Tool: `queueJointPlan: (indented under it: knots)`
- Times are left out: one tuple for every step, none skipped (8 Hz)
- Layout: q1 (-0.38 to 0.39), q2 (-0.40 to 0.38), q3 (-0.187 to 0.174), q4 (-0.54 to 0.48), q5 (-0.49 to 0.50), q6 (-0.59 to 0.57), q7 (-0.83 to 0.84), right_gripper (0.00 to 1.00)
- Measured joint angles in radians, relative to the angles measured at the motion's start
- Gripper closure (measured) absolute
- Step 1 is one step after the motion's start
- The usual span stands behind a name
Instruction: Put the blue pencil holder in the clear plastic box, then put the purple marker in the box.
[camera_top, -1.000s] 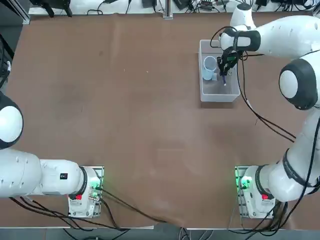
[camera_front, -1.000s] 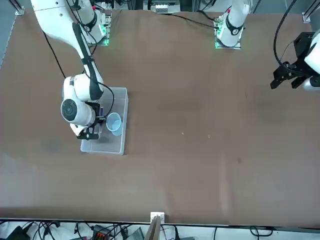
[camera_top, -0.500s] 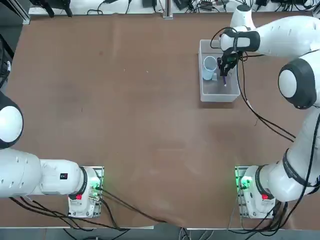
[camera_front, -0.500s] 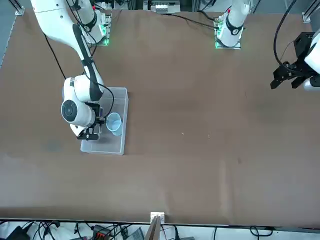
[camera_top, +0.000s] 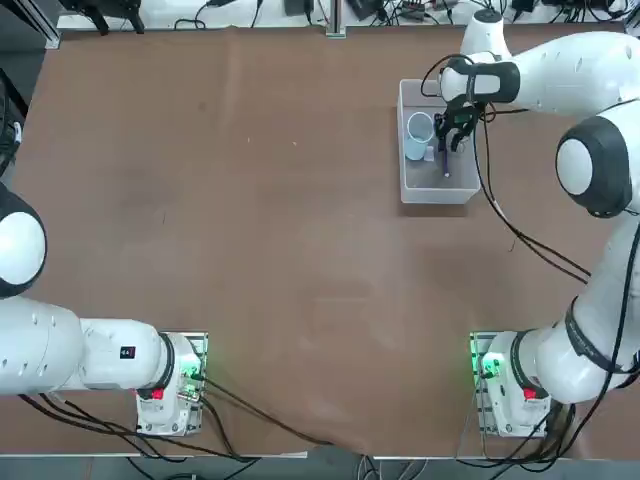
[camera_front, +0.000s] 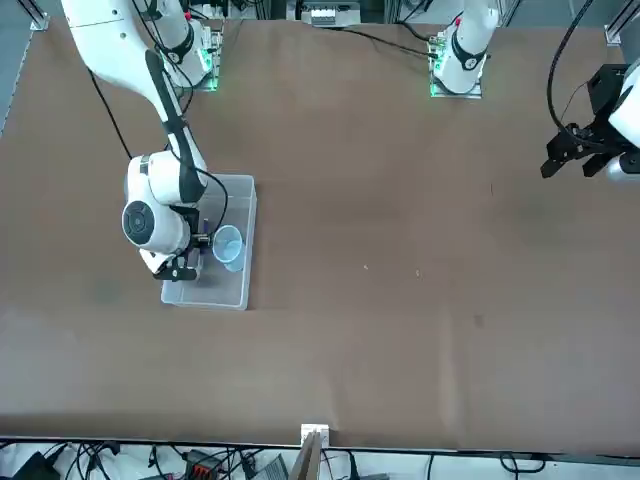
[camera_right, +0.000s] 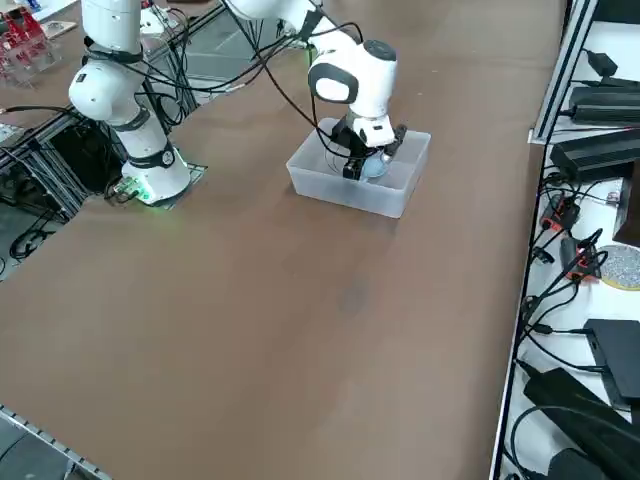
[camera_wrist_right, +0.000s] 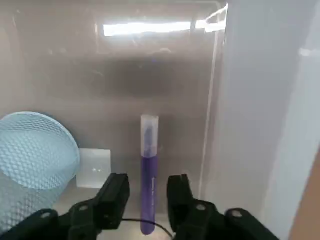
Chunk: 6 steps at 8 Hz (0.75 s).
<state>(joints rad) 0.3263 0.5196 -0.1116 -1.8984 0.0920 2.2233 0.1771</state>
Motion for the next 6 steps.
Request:
queueJointPlan:
  knots:
    - [0.000, 0.000, 0.000, 0.007, 0.000, 0.000, 0.000, 0.47]
    - [0.000, 0.000, 0.000, 0.011, 0.000, 0.000, 0.000, 0.39]
    - [0.000, -0.002, 0.000, 0.015, 0.000, 0.000, 0.000, 0.39]
    - [0.000, -0.010, 0.000, 0.022, 0.000, 0.000, 0.000, 0.39]
    - [0.000, -0.024, 0.000, 0.030, 0.000, -0.004, 0.000, 0.39]
    - [0.000, -0.045, -0.001, 0.039, 0.000, -0.018, 0.000, 0.38]
